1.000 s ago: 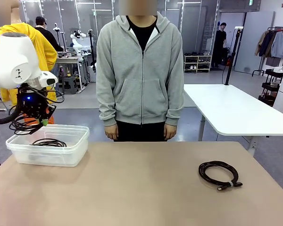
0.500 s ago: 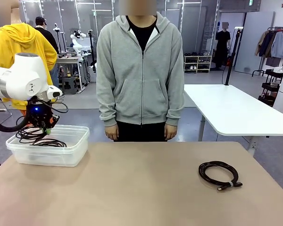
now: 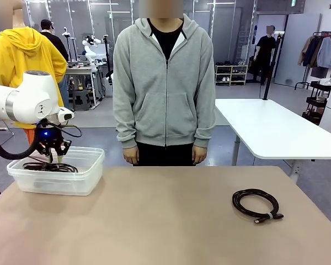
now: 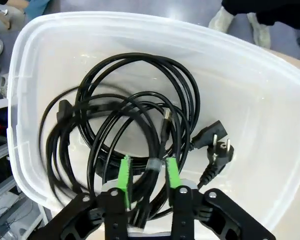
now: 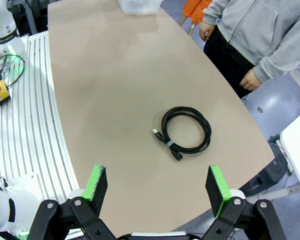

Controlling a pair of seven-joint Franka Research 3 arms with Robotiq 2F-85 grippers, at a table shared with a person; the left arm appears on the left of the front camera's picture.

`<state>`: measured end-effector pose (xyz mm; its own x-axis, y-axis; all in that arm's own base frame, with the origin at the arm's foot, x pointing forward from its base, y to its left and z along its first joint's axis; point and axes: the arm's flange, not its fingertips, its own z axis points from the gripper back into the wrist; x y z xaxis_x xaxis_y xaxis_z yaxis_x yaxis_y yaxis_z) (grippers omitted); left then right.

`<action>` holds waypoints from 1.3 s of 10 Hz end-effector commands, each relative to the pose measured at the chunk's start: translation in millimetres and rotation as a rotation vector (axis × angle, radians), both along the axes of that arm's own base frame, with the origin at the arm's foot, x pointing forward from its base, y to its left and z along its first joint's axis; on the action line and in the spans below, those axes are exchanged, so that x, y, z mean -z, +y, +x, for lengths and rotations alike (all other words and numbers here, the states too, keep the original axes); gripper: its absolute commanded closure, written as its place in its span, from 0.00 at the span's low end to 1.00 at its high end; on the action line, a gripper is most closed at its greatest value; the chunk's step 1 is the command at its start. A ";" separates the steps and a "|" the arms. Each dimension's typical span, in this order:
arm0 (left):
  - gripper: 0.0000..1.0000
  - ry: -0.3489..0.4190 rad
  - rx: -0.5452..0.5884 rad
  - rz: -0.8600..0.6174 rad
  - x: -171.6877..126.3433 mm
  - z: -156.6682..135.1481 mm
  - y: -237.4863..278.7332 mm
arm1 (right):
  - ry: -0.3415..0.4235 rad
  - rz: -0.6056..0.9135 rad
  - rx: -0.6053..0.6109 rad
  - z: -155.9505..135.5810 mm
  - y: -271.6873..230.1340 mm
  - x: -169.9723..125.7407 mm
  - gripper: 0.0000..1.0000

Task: Organize and store the cables.
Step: Place the USB Extension Cable into the Organizing box.

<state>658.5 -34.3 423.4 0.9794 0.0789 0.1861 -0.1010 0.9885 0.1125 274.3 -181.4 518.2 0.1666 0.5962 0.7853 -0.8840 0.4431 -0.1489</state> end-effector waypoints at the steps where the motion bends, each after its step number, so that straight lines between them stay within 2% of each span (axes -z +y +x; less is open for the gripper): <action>1: 0.00 0.004 -0.019 0.017 -10.1 -0.3 -2.4 | 0.000 -0.003 -0.001 0.0 1.2 -0.6 0.00; 3: 0.00 -0.003 -0.020 0.020 -11.9 -1.5 -3.1 | 0.000 -0.003 -0.001 0.0 1.2 -0.6 0.00; 4: 0.04 -0.007 -0.023 0.024 -14.4 -1.3 -3.9 | 0.000 -0.003 -0.001 0.0 1.2 -0.6 0.00; 5: 0.00 -0.014 -0.019 0.025 -17.7 -1.9 -6.4 | 0.000 -0.003 -0.001 0.0 1.2 -0.6 0.00; 9: 0.00 -0.027 -0.010 0.029 -24.5 -9.6 -9.8 | 0.000 -0.003 -0.001 0.0 1.2 -0.6 0.00; 11: 0.00 -0.002 0.006 0.037 -26.6 -17.5 -9.0 | 0.000 -0.003 -0.001 0.0 1.2 -0.6 0.00; 12: 0.00 -0.036 0.007 0.006 -23.5 -4.3 -11.1 | 0.000 -0.003 -0.001 0.0 1.2 -0.6 0.00; 13: 0.00 -0.036 0.007 0.006 -23.5 -4.3 -11.1 | 0.000 -0.003 -0.001 0.0 1.2 -0.6 0.00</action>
